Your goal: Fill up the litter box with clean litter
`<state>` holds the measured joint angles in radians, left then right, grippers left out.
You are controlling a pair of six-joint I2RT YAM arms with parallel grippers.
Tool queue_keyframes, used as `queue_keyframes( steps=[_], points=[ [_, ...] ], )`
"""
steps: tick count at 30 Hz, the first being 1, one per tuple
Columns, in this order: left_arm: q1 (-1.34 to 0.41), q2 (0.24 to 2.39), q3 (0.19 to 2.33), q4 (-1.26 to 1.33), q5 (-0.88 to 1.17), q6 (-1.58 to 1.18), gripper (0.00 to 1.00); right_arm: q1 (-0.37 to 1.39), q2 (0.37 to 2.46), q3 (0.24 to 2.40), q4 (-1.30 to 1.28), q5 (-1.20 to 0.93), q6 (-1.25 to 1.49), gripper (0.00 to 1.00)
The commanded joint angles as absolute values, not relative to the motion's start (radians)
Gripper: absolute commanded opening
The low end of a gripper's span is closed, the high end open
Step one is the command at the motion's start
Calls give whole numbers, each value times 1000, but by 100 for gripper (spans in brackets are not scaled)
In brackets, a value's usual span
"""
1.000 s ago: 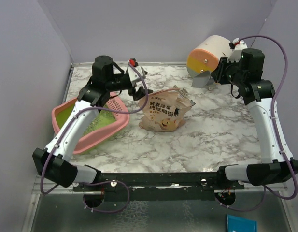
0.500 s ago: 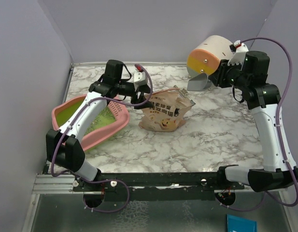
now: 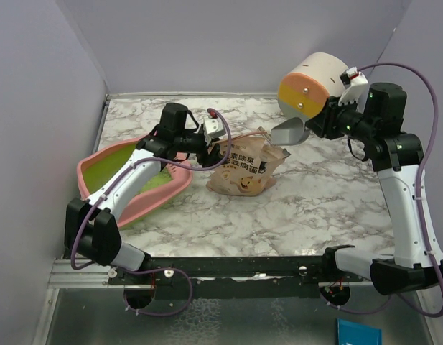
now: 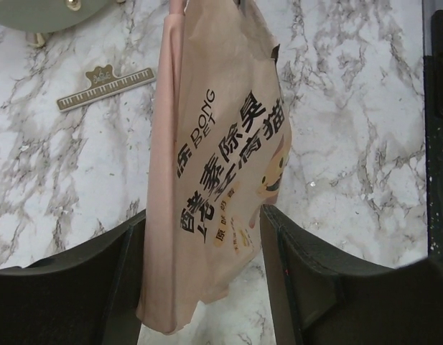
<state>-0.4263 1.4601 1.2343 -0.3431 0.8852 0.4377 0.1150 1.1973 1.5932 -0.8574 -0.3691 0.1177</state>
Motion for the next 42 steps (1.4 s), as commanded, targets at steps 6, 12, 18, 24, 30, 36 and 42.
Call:
queue_keyframes(
  steps=[6, 12, 18, 24, 30, 36, 42],
  points=[
    [-441, 1398, 1162, -155, 772, 347, 53, 115, 1165, 1472, -863, -462, 94, 1],
    [-451, 1397, 1161, -133, 725, 330, 37, 116, 1169, 1447, -851, -504, 92, 1],
    [-478, 1365, 1131, -103, 713, 316, 27, 121, 1182, 1409, -826, -560, 102, 1],
    [-507, 1335, 1091, -77, 706, 312, 10, 146, 1209, 1350, -753, -530, 125, 1],
    [-522, 1297, 1020, -1, 710, 266, 0, 230, 1259, 1350, -733, -474, 136, 1],
    [-551, 1232, 927, 107, 671, 233, 0, 337, 1299, 1342, -727, -298, 154, 1],
    [-565, 1195, 876, 148, 635, 233, 0, 358, 1340, 1341, -736, -178, 136, 1]
  ],
)
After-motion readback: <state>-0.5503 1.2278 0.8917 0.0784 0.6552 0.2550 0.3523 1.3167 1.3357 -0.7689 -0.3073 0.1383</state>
